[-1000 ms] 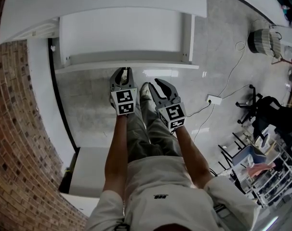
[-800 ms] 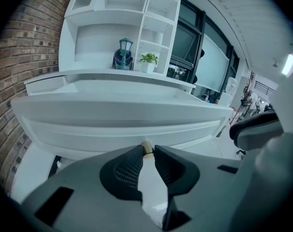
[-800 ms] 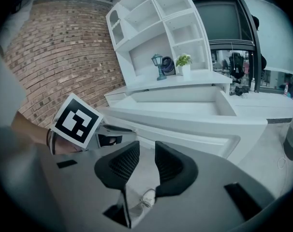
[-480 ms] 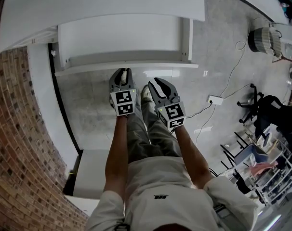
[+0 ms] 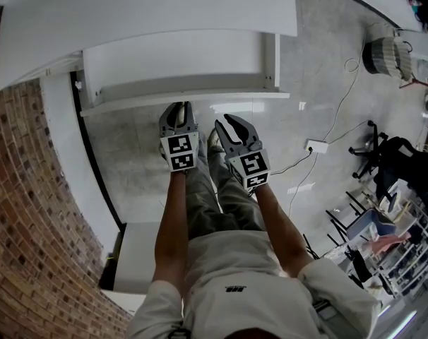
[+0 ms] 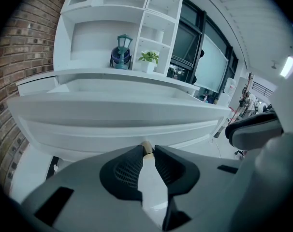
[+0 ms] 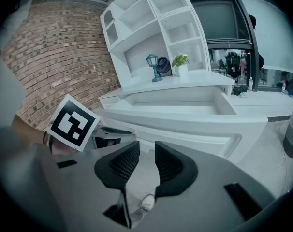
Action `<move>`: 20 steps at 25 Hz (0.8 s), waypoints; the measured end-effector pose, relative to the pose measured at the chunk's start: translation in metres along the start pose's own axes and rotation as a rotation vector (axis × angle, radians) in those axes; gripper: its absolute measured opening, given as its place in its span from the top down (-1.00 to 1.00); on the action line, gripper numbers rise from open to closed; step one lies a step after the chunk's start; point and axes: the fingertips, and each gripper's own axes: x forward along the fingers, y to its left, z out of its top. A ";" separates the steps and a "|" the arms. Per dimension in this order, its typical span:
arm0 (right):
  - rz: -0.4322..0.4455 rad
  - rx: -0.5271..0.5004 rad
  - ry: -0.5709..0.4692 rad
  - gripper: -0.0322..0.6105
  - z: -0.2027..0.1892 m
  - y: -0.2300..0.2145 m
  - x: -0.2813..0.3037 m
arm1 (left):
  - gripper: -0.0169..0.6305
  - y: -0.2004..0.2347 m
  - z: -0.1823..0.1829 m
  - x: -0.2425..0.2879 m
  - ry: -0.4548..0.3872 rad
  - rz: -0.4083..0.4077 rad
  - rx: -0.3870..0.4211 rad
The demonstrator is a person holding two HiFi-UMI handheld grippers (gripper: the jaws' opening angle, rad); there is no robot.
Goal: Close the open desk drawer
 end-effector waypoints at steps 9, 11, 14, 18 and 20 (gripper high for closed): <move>-0.018 0.018 -0.029 0.58 0.013 0.000 0.010 | 0.68 0.004 0.008 0.005 0.000 -0.020 0.002; -0.023 0.025 -0.030 0.58 0.016 -0.001 0.012 | 0.68 0.005 0.009 0.008 0.001 -0.023 0.005; -0.035 0.024 -0.030 0.58 0.016 -0.005 0.014 | 0.68 0.006 0.013 0.012 0.001 -0.028 0.009; -0.047 0.030 -0.033 0.58 0.020 -0.009 0.017 | 0.68 0.007 0.019 0.016 -0.002 -0.035 0.009; -0.052 0.033 -0.033 0.58 0.021 -0.011 0.019 | 0.67 0.008 0.021 0.019 0.000 -0.039 0.012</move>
